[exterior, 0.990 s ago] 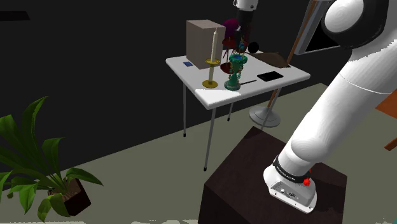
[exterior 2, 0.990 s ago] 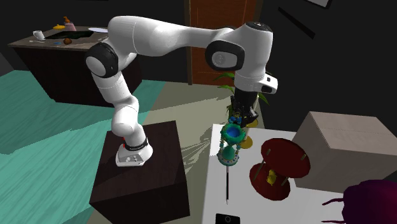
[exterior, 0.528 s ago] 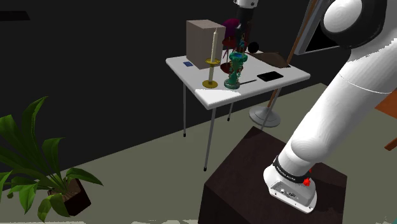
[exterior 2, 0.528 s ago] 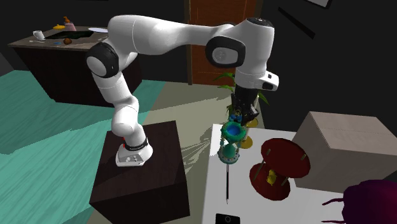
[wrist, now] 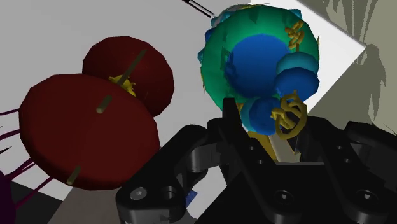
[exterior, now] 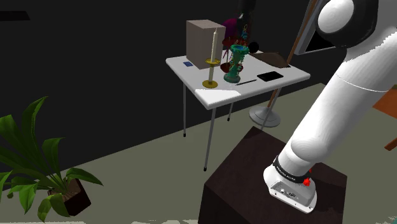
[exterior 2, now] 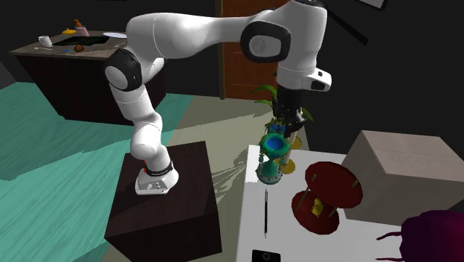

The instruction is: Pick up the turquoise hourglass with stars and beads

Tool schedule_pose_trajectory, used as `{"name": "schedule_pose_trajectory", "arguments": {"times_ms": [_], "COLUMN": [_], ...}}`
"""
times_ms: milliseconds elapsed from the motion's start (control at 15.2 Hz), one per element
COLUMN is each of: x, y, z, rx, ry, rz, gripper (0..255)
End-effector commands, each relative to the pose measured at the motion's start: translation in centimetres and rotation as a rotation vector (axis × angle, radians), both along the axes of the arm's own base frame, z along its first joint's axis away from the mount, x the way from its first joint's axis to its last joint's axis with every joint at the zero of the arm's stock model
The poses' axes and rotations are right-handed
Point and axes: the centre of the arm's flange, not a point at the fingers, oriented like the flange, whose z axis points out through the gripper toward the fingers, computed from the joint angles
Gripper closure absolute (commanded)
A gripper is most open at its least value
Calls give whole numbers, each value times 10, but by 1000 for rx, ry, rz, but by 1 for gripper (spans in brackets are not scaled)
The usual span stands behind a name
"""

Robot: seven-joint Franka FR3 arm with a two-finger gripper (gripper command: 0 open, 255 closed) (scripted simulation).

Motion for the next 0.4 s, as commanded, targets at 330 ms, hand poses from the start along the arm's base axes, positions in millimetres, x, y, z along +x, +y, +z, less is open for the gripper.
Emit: {"name": "schedule_pose_trajectory", "arguments": {"times_ms": [330], "x": [0], "y": [0], "z": [28], "rx": [0], "ry": [0], "rz": [0], "gripper": [255]}}
